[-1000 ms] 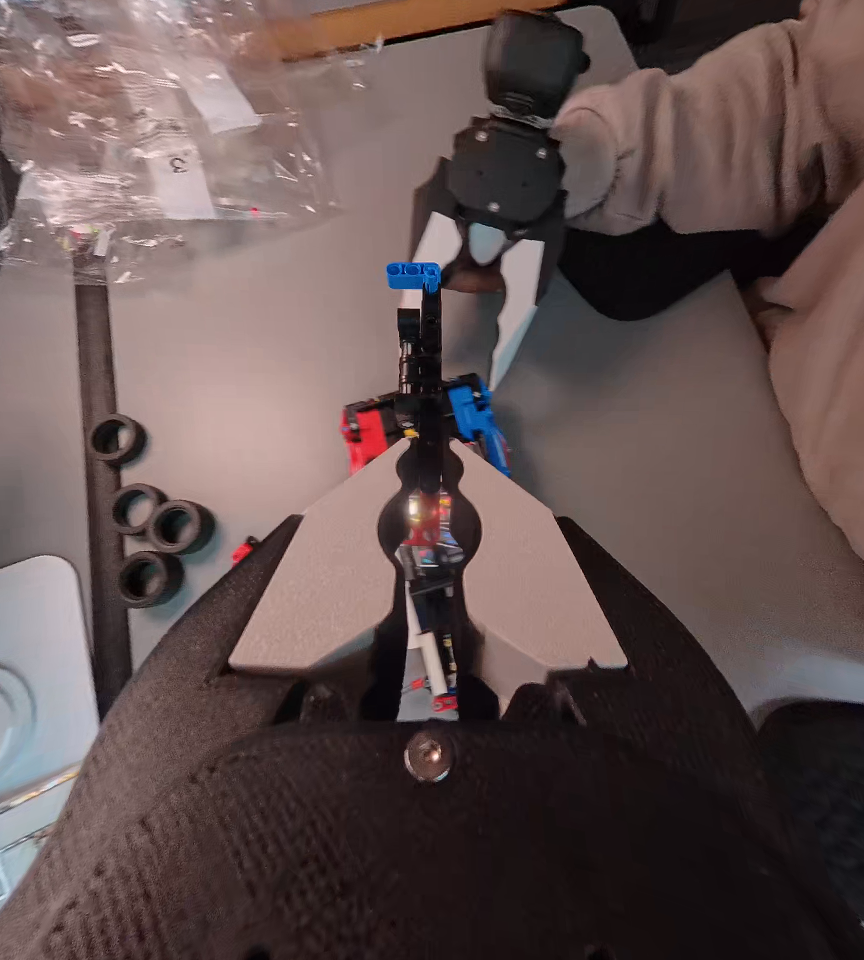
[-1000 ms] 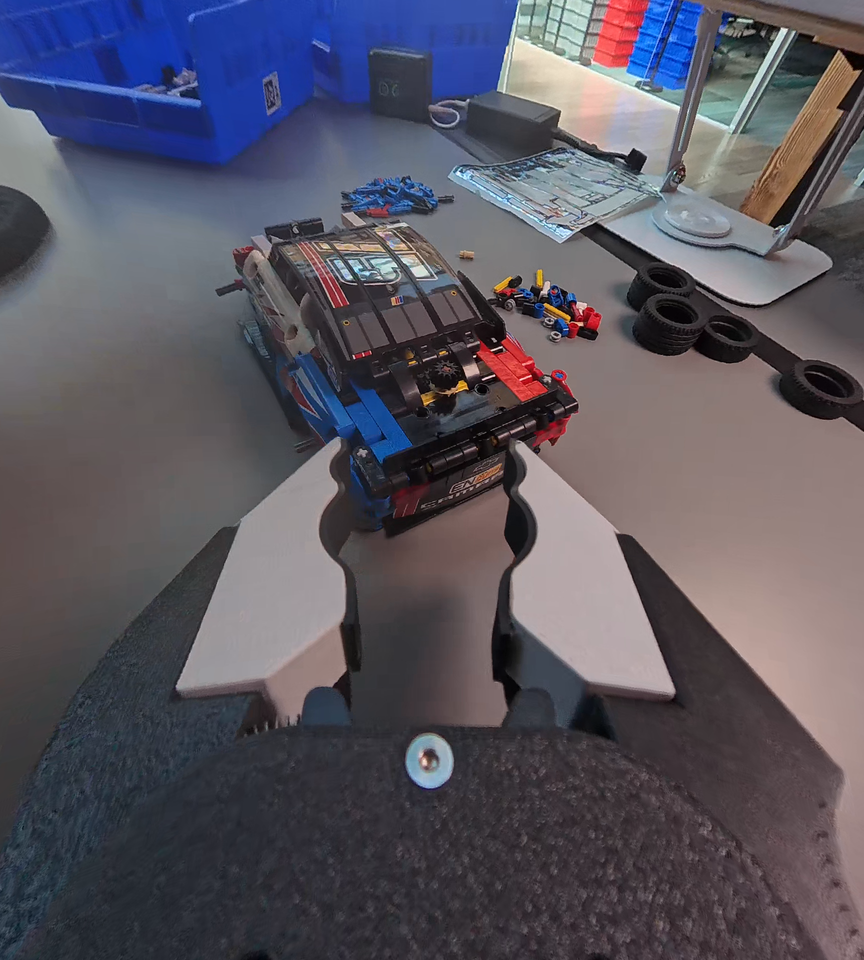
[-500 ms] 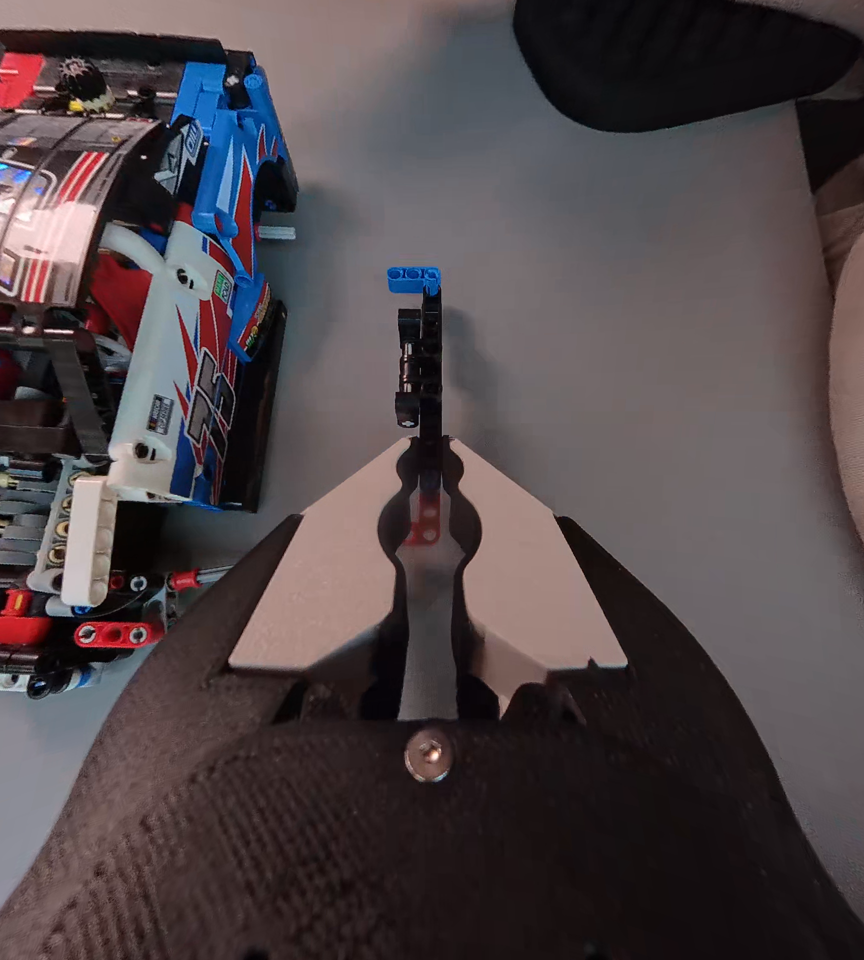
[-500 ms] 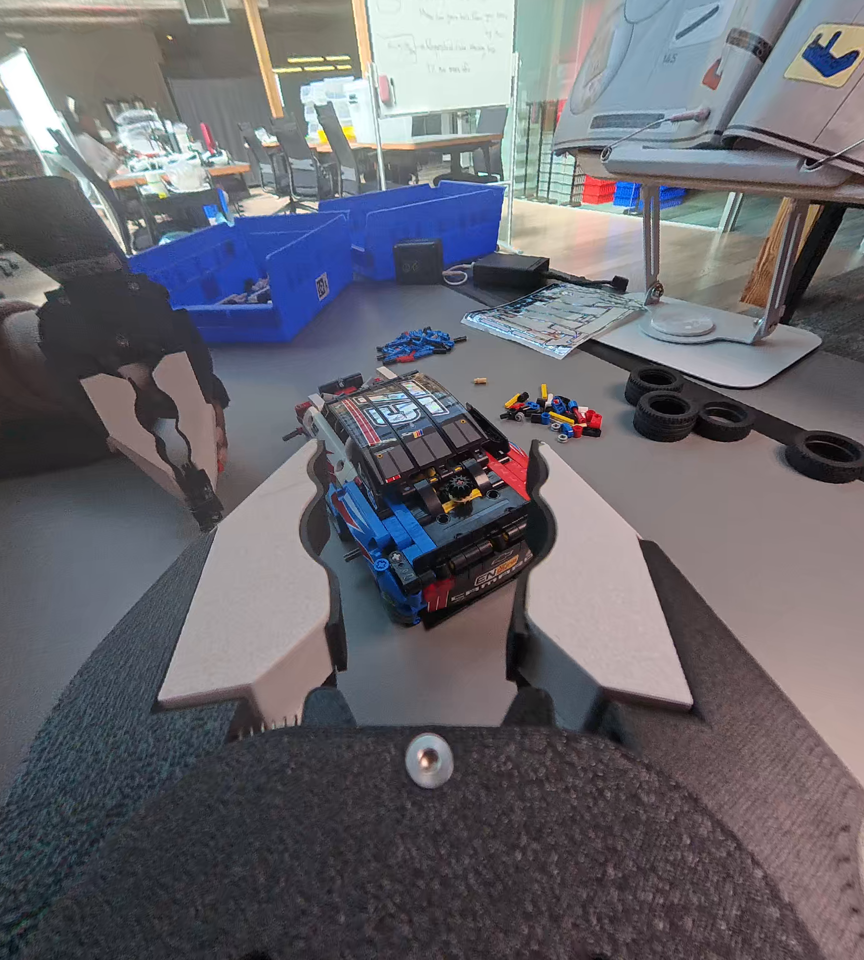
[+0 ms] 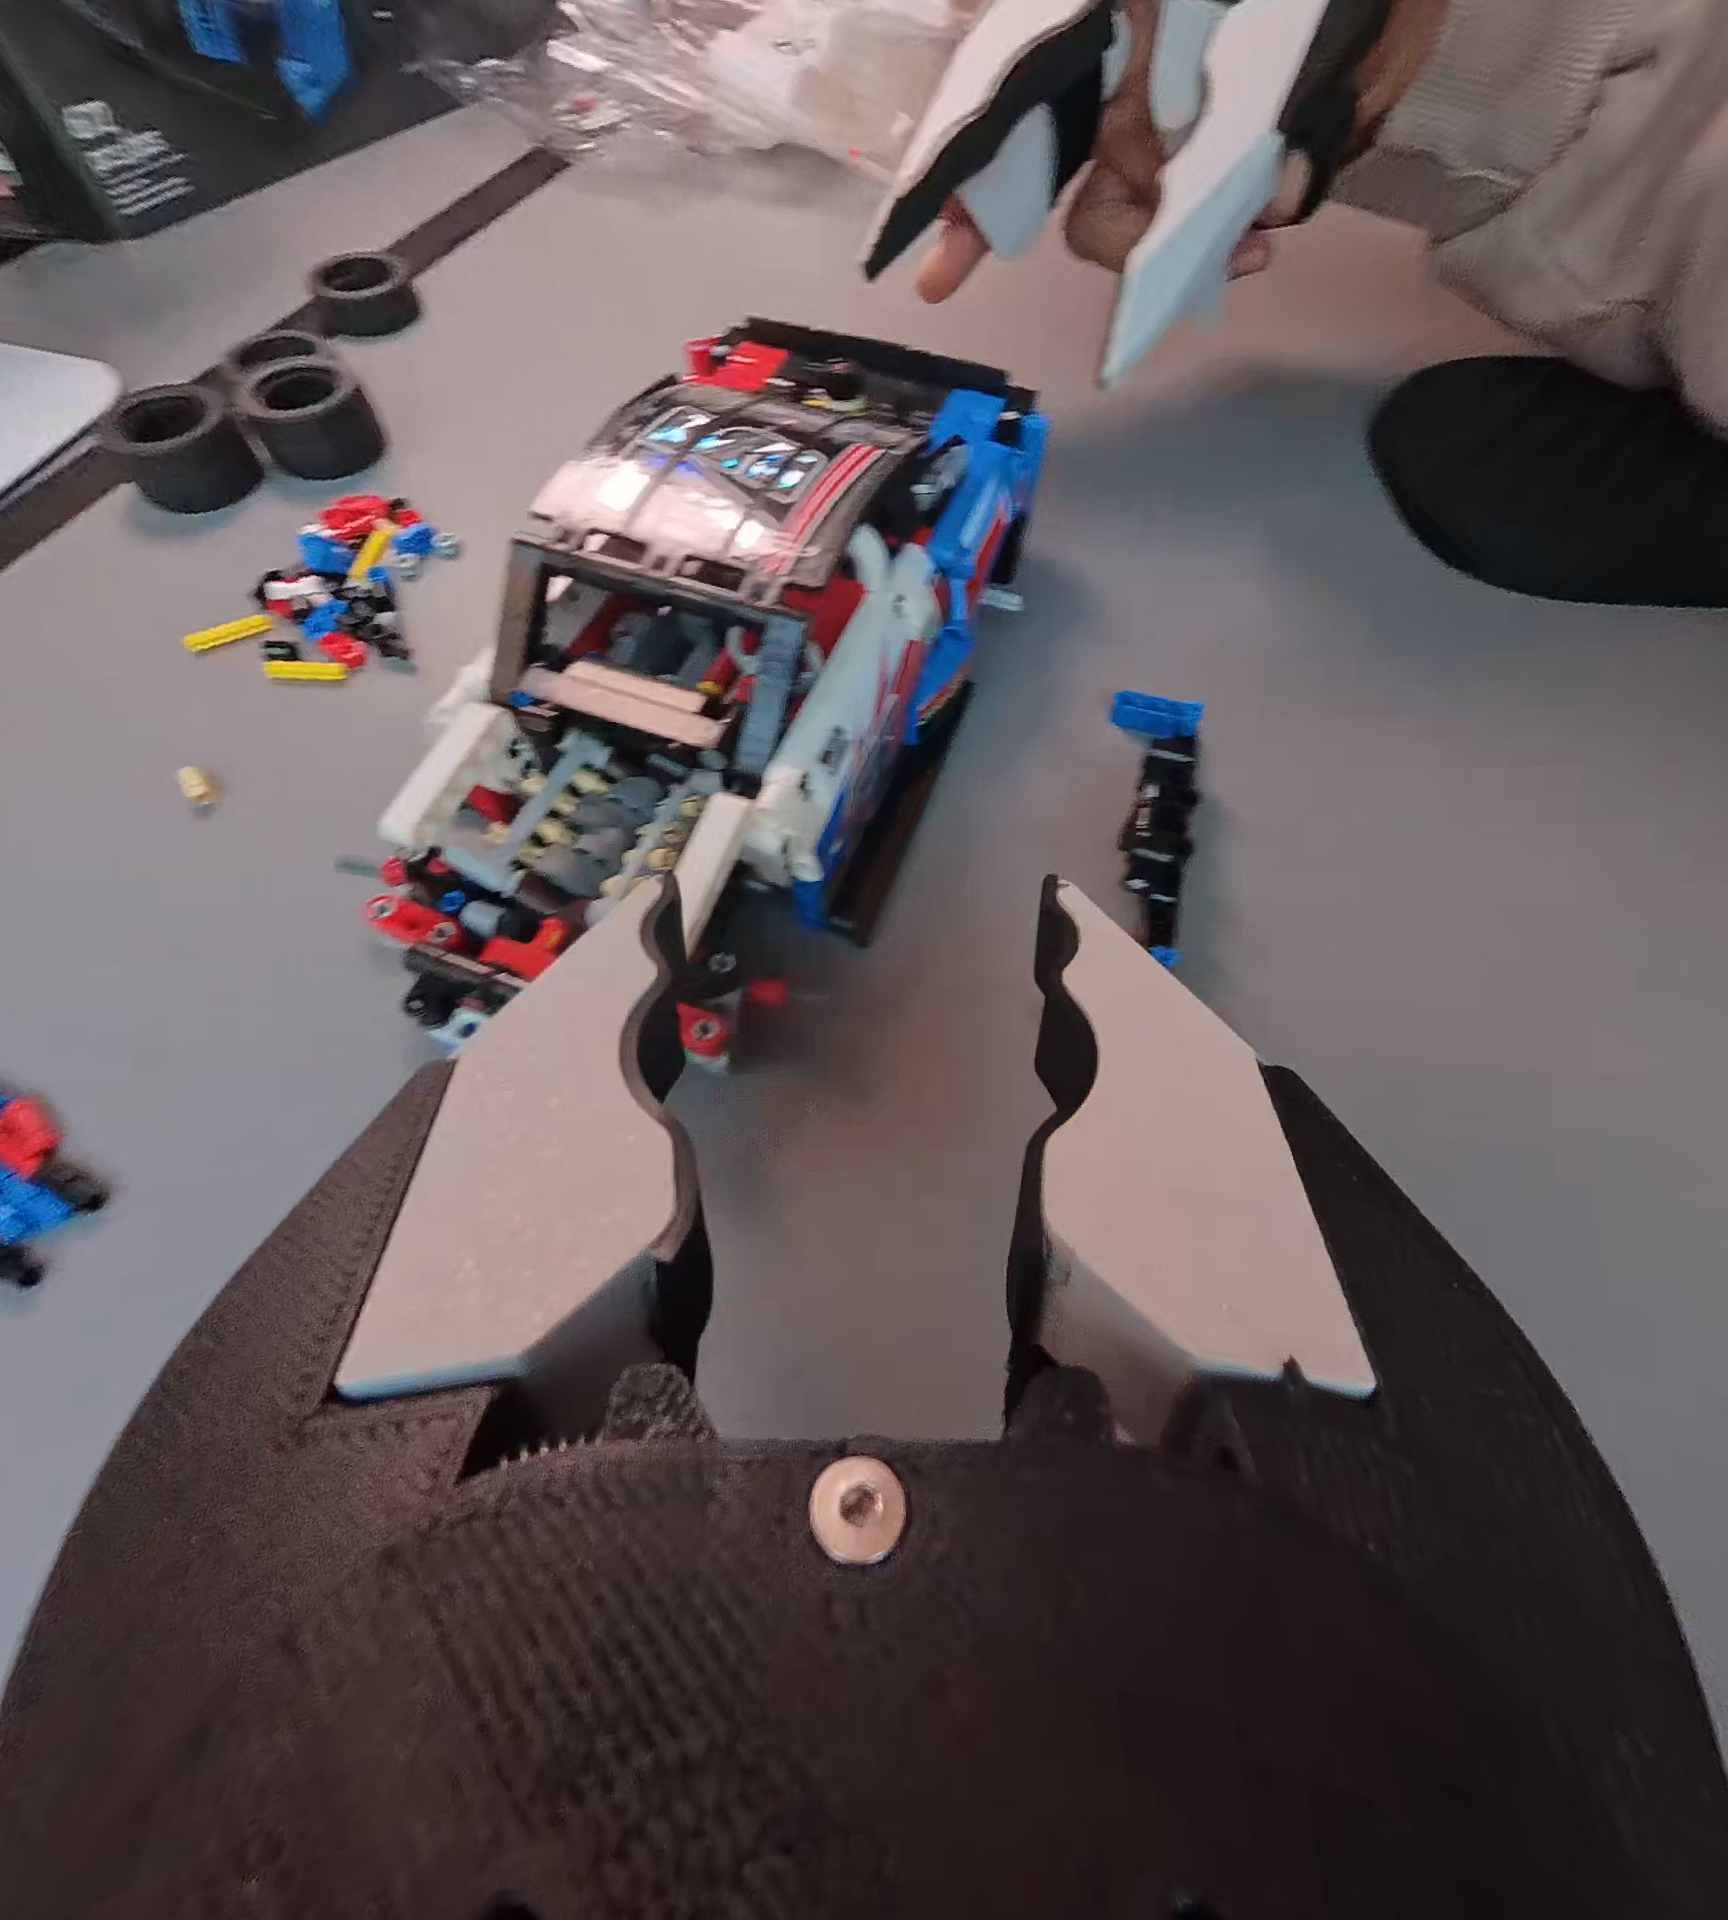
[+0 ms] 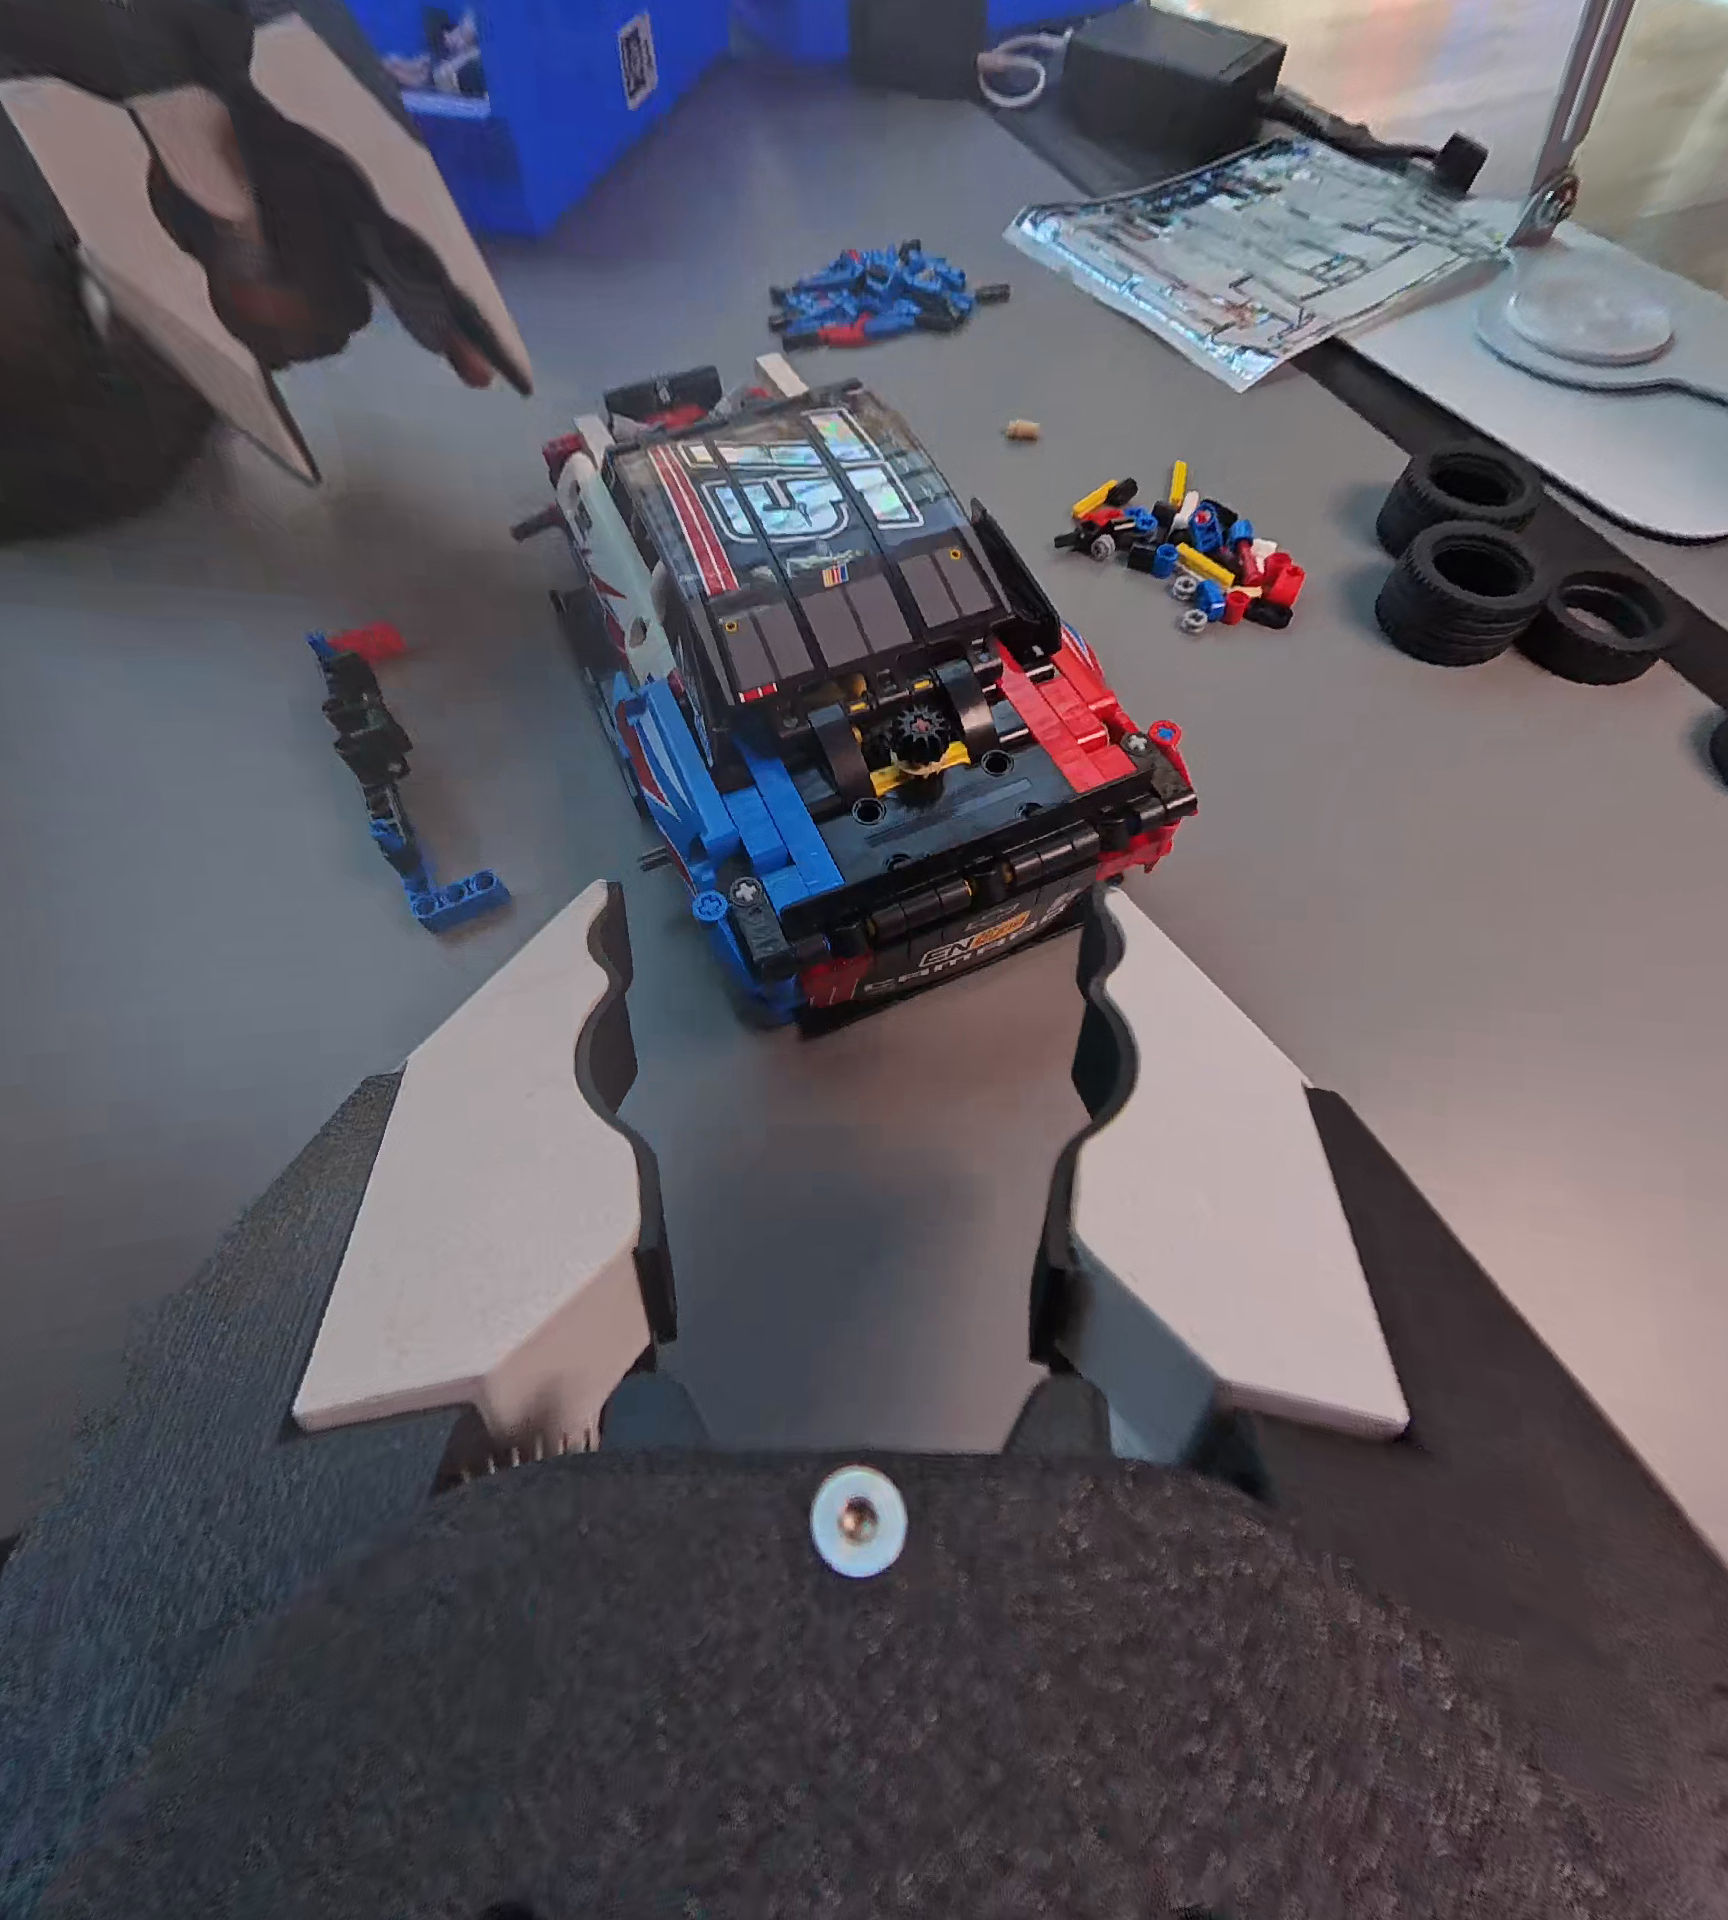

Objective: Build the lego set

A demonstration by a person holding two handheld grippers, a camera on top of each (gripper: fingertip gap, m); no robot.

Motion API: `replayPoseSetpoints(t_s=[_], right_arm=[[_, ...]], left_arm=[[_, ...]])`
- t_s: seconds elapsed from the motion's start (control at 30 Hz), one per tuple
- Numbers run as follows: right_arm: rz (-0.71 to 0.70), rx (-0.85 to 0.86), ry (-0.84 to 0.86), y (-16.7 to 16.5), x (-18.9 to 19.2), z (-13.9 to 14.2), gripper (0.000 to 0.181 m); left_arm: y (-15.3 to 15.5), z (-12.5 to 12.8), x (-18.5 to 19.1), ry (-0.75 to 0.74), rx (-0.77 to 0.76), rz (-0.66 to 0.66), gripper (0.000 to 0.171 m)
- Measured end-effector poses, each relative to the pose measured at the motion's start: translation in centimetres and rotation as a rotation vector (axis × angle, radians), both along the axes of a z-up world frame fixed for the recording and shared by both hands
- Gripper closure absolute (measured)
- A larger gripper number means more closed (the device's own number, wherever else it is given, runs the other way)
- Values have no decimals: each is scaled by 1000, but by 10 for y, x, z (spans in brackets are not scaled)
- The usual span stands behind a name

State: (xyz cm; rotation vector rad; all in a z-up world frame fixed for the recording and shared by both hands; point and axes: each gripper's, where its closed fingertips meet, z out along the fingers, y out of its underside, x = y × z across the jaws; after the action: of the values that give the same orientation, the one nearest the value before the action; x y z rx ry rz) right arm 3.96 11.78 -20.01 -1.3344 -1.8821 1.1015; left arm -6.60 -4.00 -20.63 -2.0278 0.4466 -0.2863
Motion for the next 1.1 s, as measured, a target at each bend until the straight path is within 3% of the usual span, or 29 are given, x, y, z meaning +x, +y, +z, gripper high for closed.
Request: replayPoseSetpoints(t_s=[0.1, 0.2, 0.37, 0.53, 0.77, 0.87, 0.93, 1.0, 1.1], right_arm=[[70, 55, -130, 4, -5, -13, 76], [135, 106, -218, 5, -18, -22, 58], [196, 172, -288, 2, -35, -43, 46], [163, 143, -239, 0, -36, -42, 46], [34, 136, -236, -22, -29, -41, 46], [49, 134, -243, -29, -21, -41, 47], [106, 100, -258, -34, -12, -37, 54], [168, 23, -277, -37, -2, -30, 65], [171, -26, -202, -25, -5, -9, 82]], left_arm=[[13, -17, -34, 129, -47, 132, 77], [22, -31, -35, 184, -111, 118, 61], [31, -30, -43, 218, -91, 148, 79], [36, -30, -55, 260, -37, 159, 94], [34, -27, -61, 204, -39, 145, 95], [20, -29, -56, 189, -53, 101, 96], [9, -27, -50, 166, -52, 63, 95], [-1, -21, -47, 118, -29, 27, 105], [-6, -7, -59, 28, 20, 83, 110]])
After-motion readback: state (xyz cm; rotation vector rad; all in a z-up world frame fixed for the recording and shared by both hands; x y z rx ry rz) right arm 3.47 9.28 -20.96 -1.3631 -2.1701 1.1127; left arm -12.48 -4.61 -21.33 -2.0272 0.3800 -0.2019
